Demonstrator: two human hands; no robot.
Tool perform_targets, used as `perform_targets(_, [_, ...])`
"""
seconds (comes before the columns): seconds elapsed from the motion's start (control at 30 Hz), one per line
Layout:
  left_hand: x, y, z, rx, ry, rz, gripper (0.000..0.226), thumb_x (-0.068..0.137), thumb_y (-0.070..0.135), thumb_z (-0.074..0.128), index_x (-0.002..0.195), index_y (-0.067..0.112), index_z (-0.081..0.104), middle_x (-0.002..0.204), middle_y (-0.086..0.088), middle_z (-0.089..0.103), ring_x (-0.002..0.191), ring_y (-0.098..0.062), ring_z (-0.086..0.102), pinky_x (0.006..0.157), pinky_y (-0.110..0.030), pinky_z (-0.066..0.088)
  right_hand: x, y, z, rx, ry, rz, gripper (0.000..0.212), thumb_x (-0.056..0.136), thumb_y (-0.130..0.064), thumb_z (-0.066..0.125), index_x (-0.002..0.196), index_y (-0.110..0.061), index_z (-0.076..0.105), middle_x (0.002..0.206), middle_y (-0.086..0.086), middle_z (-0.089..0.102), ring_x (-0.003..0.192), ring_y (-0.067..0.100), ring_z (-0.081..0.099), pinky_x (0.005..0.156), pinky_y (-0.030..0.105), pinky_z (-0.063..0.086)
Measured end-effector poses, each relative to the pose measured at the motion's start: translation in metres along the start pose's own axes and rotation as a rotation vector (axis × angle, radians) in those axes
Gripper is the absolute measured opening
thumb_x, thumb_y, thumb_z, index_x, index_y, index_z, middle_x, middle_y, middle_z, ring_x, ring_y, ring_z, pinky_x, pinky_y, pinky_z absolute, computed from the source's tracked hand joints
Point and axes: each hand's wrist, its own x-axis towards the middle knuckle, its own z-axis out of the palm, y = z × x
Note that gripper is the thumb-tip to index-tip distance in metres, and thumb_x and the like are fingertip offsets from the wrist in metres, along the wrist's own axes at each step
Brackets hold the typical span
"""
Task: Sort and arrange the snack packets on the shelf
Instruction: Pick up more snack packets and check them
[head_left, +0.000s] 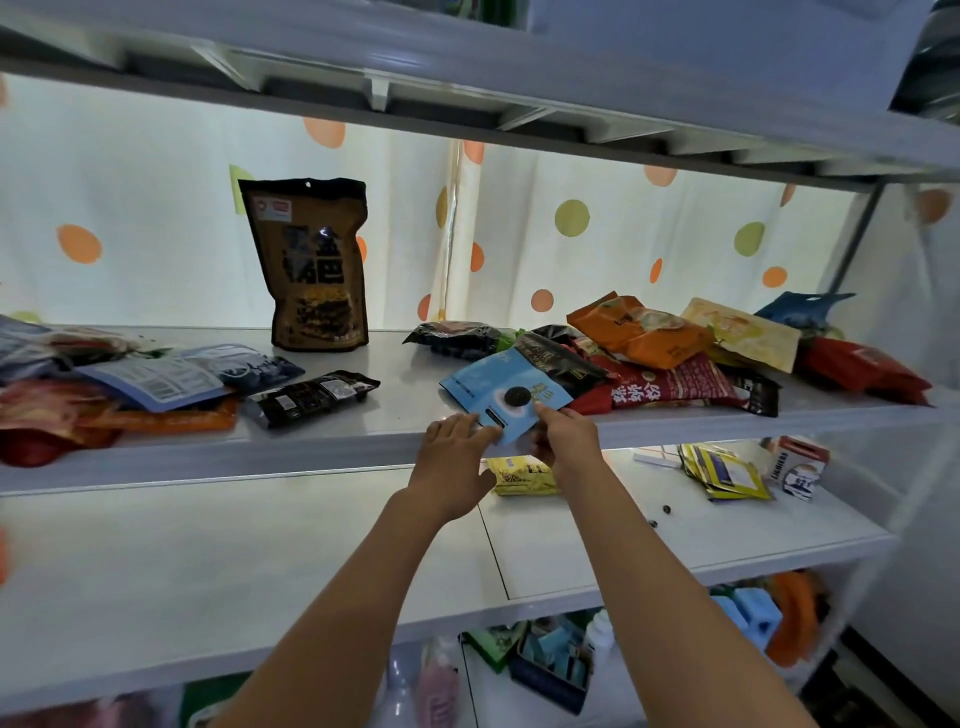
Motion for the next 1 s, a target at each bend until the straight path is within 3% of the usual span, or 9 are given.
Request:
perform_targets(0.1, [-0.008,-0.004,-0.002,0.003,-0.012,0.016,0.063,0.088,0.042,0.057,0.146,0.034,0.034,0.157,-0.003,0.028,0.145,-0.022,0.021,0.119,-0.036,0.012,-0.002,-0.003,-0.003,-0.143,-0.009,-0.036,0.025,0.093,-0.012,0.065,0.115,0.001,0.064,0.077,0.010,0.060,0.060,0.018,0.052,0.051,0.027,0.043])
perform_targets(0.2, [-0.017,-0.006,-0.007,-0.064,-0.033,0.008,0.065,0.090,0.042,0.057,0.148,0.034,0.031,0.159,-0.001,0.024,0.148,-0.021,0.015,0.121,-0.036,0.009,-0.014,-0.005,-0.007,-0.166,-0.050,-0.085,0.021,0.094,-0.010,0.063,0.112,-0.002,0.062,0.100,0.014,0.068,0.078,0.022,0.066,0.055,0.028,0.052])
perform_targets(0.3, [-0.034,0.002,-0.014,-0.474,-0.053,-0.081,0.058,0.090,0.037,0.063,0.143,0.034,0.042,0.158,0.004,0.028,0.146,-0.014,0.018,0.114,-0.026,0.016,-0.031,-0.001,-0.008,-0.083,-0.129,-0.081,0.021,0.098,-0.006,0.055,0.117,-0.001,0.058,0.110,0.019,0.068,0.088,0.030,0.071,0.058,0.034,0.059])
perform_targets(0.4, [-0.052,0.016,-0.021,-0.708,0.092,-0.150,0.049,0.091,0.029,0.065,0.137,0.031,0.049,0.149,0.006,0.038,0.138,-0.010,0.032,0.106,-0.021,0.025,-0.052,0.002,-0.007,-0.069,-0.227,-0.161,0.025,0.100,-0.007,0.049,0.124,-0.002,0.057,0.113,0.019,0.069,0.094,0.032,0.072,0.065,0.038,0.061])
perform_targets(0.53, [-0.069,0.019,-0.033,-1.241,0.287,-0.524,0.036,0.090,0.032,0.066,0.122,0.021,0.055,0.126,0.002,0.059,0.114,-0.014,0.055,0.102,-0.040,0.046,-0.086,0.002,-0.017,-0.058,-0.359,-0.214,0.023,0.101,-0.008,0.048,0.120,-0.006,0.062,0.111,0.014,0.072,0.096,0.029,0.072,0.068,0.034,0.060])
perform_targets(0.63, [-0.087,0.015,-0.030,-1.464,0.289,-0.654,0.028,0.088,0.040,0.067,0.106,0.020,0.062,0.113,0.000,0.067,0.104,-0.015,0.063,0.096,-0.039,0.050,-0.106,0.016,-0.036,-0.118,-0.469,-0.223,0.026,0.101,-0.010,0.050,0.124,-0.007,0.062,0.114,0.012,0.072,0.102,0.029,0.070,0.079,0.039,0.059])
perform_targets(0.73, [-0.109,0.015,-0.015,-1.666,0.353,-0.749,0.043,0.084,0.034,0.073,0.118,0.010,0.060,0.111,-0.009,0.070,0.101,-0.024,0.068,0.084,-0.040,0.058,-0.125,0.042,-0.054,-0.191,-0.553,-0.227,0.028,0.100,-0.009,0.051,0.126,-0.006,0.061,0.118,0.013,0.070,0.105,0.029,0.069,0.086,0.044,0.058])
perform_targets(0.8, [-0.123,0.018,-0.001,-1.725,0.417,-0.798,0.045,0.085,0.025,0.073,0.123,0.007,0.057,0.112,-0.012,0.069,0.100,-0.027,0.069,0.077,-0.040,0.059,-0.137,0.063,-0.063,-0.240,-0.555,-0.195,0.026,0.099,-0.007,0.054,0.122,-0.007,0.064,0.114,0.012,0.072,0.102,0.027,0.069,0.087,0.044,0.058])
perform_targets(1.0, [-0.158,0.025,0.044,-1.696,0.507,-0.925,0.033,0.088,0.006,0.069,0.118,0.011,0.056,0.110,-0.014,0.070,0.092,-0.025,0.069,0.078,-0.039,0.057,-0.150,0.111,-0.101,-0.387,-0.470,-0.086,0.018,0.087,-0.003,0.070,0.104,-0.009,0.072,0.102,0.009,0.076,0.091,0.026,0.070,0.084,0.039,0.057])
